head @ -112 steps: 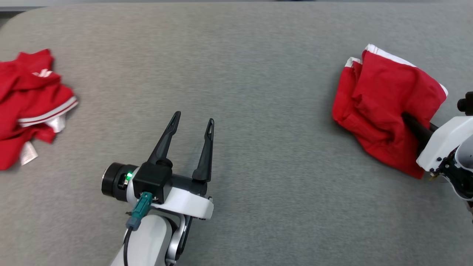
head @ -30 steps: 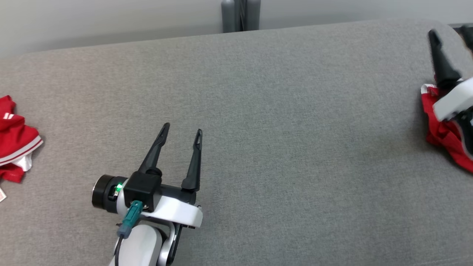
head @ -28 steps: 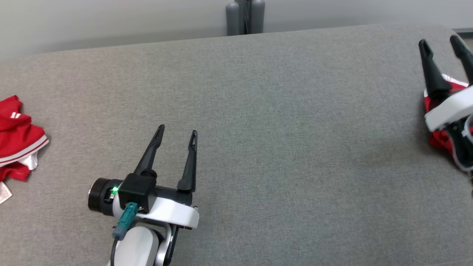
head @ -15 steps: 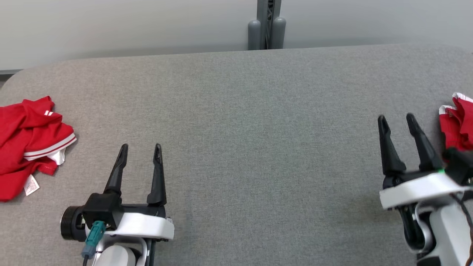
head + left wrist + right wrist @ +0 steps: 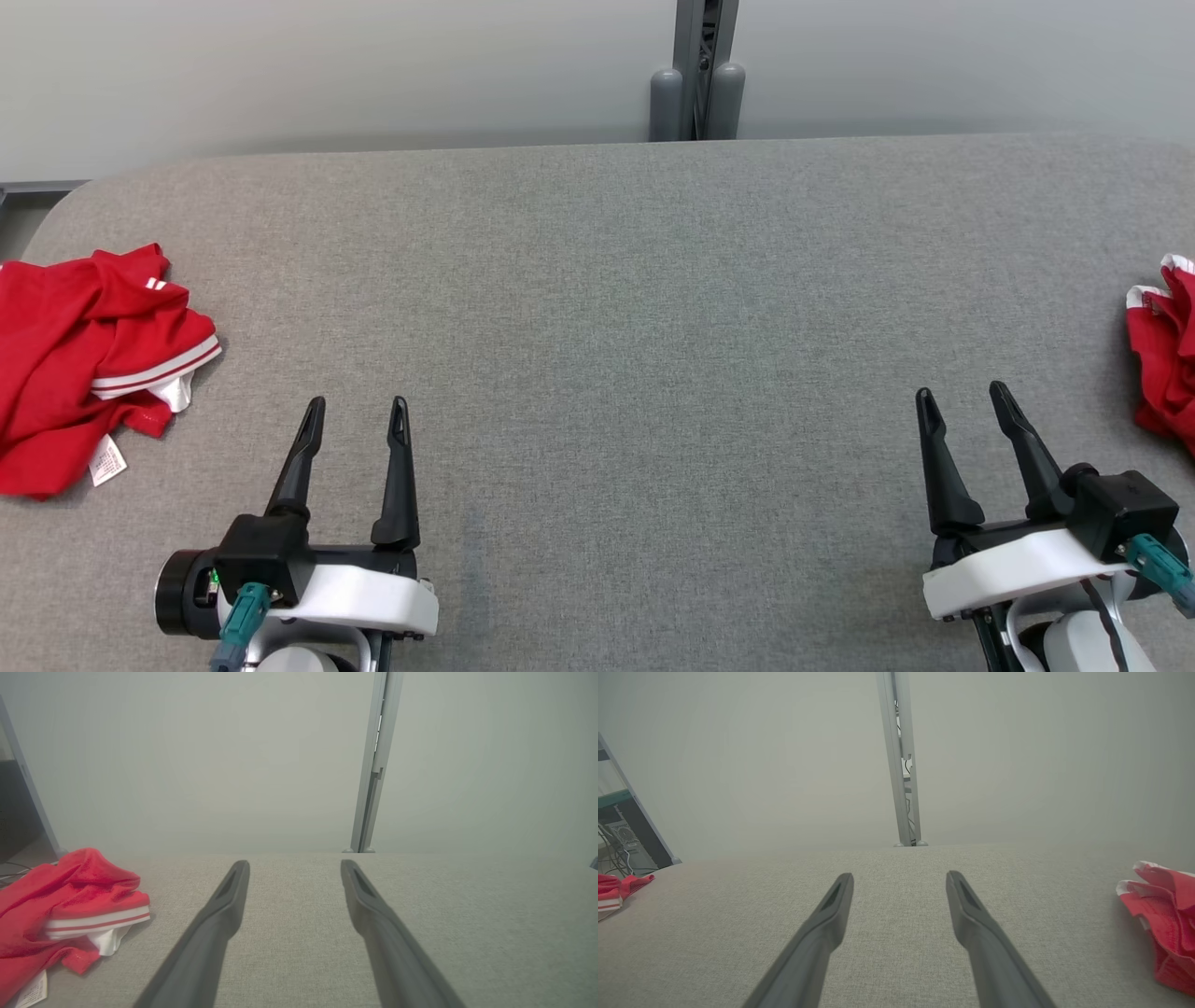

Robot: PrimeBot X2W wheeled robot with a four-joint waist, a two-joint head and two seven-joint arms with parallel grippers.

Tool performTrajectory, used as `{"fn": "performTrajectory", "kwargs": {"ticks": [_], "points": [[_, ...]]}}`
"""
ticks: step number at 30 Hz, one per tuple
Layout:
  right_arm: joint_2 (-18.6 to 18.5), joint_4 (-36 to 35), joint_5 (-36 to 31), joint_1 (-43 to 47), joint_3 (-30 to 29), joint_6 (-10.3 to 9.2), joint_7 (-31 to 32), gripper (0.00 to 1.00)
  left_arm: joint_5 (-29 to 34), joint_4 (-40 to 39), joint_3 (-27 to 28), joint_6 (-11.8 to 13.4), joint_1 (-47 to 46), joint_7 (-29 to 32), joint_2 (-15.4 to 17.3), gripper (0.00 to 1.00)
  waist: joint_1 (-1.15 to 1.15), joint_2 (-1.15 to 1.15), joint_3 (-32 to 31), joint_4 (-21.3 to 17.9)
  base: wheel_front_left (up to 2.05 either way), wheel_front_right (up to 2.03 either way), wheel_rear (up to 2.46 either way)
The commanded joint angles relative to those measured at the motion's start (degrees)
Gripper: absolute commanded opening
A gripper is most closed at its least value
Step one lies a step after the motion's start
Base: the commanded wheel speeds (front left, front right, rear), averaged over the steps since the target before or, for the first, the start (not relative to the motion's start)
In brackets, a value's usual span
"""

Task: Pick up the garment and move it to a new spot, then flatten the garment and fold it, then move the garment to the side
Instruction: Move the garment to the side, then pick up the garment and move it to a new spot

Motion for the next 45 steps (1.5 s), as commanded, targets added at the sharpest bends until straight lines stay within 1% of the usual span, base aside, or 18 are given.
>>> {"fn": "performTrajectory", "kwargs": {"ticks": [1,10,17,21,24,28,29,31,39,45], "points": [[-0.1,-0.5,-0.2,0.1,-0.1,0.04,-0.3,1.0,0.3,0.0,0.2,-0.4,0.1,0.0,0.2,1.0,0.0,0.0,-0.1,-0.1,0.0,0.0,0.0],[0.7,0.1,0.4,0.5,0.4,0.04,-0.3,1.0,0.6,0.3,-0.1,-0.9,0.9,0.0,0.2,1.0,0.0,0.0,-1.5,-0.3,0.0,0.0,0.0],[0.9,-0.3,0.8,0.6,0.7,0.04,-0.3,1.0,0.8,0.5,-0.2,-1.1,0.9,0.0,0.2,1.0,0.0,0.0,-1.3,-0.2,0.0,0.0,0.0],[0.8,0.0,0.7,0.7,0.9,0.04,-0.3,1.0,0.6,0.9,-0.6,-1.5,0.7,0.0,0.2,1.0,0.0,0.0,-1.2,0.6,0.0,0.0,0.0],[0.8,0.3,0.6,0.8,1.2,0.04,-0.3,1.0,0.3,1.3,-1.0,-1.3,0.5,0.0,0.2,1.0,0.0,0.0,-1.1,1.6,0.0,0.0,0.0],[0.5,0.3,0.5,0.9,2.1,0.04,-0.3,1.0,0.0,1.5,-1.6,-1.2,-0.3,0.0,0.2,1.0,0.0,0.0,-0.8,4.3,0.0,0.0,0.0],[0.5,0.3,0.5,0.9,2.1,0.04,-0.3,1.0,0.0,1.5,-1.6,-1.2,-0.3,0.0,0.2,1.0,0.0,0.0,-0.8,4.3,0.0,0.0,0.0],[0.3,0.5,0.5,1.2,2.4,0.04,-0.3,1.0,-0.5,1.4,-2.0,-0.9,-0.3,0.0,0.2,1.0,0.0,0.0,-0.9,6.3,0.0,0.0,0.0],[-0.2,0.4,1.4,1.7,3.4,0.04,-0.3,1.0,-1.1,0.7,-2.7,-0.2,1.0,0.0,0.2,1.0,0.0,0.0,-1.6,16.0,0.0,0.0,0.0],[-0.2,0.5,2.0,2.1,4.7,0.04,-0.3,1.0,-1.1,0.2,-0.8,0.1,2.2,0.0,0.2,1.0,0.0,0.0,-2.7,23.0,0.0,0.0,0.0]]}}
